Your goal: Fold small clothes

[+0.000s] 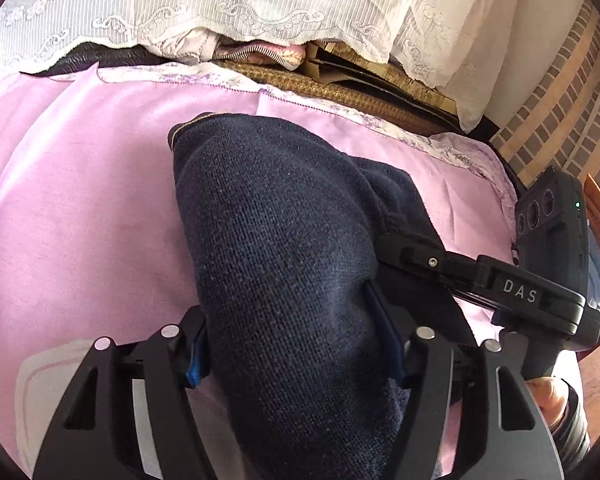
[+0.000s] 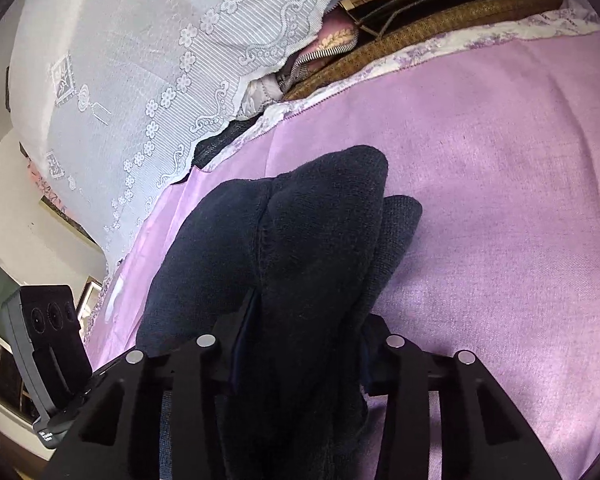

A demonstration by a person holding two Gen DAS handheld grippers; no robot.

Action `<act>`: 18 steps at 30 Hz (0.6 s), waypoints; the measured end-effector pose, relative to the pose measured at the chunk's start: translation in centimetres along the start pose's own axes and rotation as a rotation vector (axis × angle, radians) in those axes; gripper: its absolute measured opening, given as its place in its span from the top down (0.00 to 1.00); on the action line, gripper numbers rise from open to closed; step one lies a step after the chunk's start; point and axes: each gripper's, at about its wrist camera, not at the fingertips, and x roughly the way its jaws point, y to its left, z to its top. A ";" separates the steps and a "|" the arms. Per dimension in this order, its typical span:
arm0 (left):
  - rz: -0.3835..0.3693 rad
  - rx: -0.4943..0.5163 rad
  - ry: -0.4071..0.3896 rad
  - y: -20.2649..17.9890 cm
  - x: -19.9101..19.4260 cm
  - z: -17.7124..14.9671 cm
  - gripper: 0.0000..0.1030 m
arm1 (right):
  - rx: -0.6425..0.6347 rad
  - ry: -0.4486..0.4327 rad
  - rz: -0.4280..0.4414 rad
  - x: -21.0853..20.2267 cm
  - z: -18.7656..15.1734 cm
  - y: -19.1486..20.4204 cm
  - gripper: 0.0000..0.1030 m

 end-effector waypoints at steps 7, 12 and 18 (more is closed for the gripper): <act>-0.032 -0.064 -0.029 1.6 -6.0 -0.9 0.45 | -0.135 -0.066 0.052 -2.7 -1.5 7.0 0.64; 0.121 -0.054 -0.106 5.3 -17.2 -2.6 0.45 | -0.244 -0.017 0.219 -1.4 -4.0 17.5 0.64; 0.394 -0.171 -0.228 12.4 -34.9 -8.6 0.45 | -0.400 0.117 0.500 2.1 -10.5 35.3 0.64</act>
